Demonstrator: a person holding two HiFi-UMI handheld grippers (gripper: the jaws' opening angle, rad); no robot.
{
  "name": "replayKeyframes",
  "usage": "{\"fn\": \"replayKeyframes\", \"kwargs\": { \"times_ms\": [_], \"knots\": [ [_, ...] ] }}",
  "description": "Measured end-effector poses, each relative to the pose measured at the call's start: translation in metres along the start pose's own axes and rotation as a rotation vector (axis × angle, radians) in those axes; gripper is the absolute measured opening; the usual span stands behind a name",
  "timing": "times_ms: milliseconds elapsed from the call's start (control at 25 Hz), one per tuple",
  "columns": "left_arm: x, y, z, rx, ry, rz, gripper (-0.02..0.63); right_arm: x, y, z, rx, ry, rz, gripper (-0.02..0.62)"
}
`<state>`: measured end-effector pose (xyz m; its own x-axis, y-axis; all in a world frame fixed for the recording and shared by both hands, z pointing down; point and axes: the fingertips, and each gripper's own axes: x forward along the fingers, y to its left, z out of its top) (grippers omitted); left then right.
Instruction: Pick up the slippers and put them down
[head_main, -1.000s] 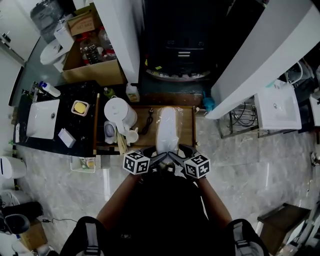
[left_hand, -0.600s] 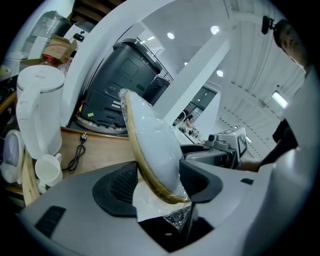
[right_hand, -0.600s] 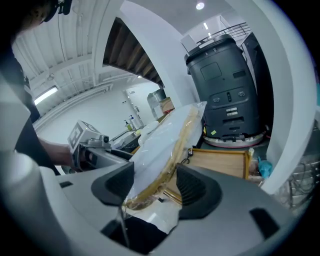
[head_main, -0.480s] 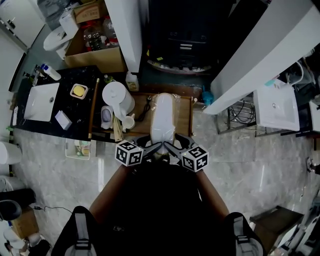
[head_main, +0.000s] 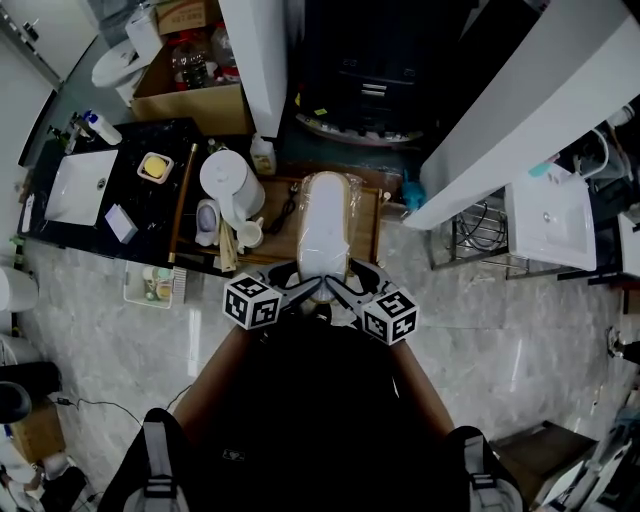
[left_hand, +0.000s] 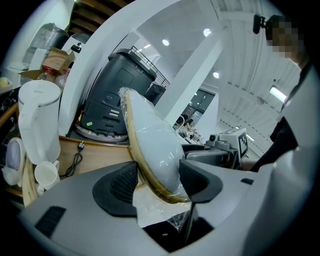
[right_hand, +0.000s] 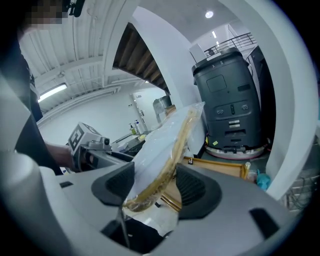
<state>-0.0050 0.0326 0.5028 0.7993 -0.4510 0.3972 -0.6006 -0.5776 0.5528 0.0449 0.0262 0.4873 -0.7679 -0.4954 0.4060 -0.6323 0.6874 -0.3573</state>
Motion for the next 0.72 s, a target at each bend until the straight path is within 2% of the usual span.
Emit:
{"fn": "replayKeyframes", "kwargs": {
  "times_ms": [720],
  "knots": [
    [0.01,-0.005,0.008,0.019,-0.001,0.042,0.265,-0.005,-0.013,0.003,0.003,0.0,0.035,0.264]
  ]
}}
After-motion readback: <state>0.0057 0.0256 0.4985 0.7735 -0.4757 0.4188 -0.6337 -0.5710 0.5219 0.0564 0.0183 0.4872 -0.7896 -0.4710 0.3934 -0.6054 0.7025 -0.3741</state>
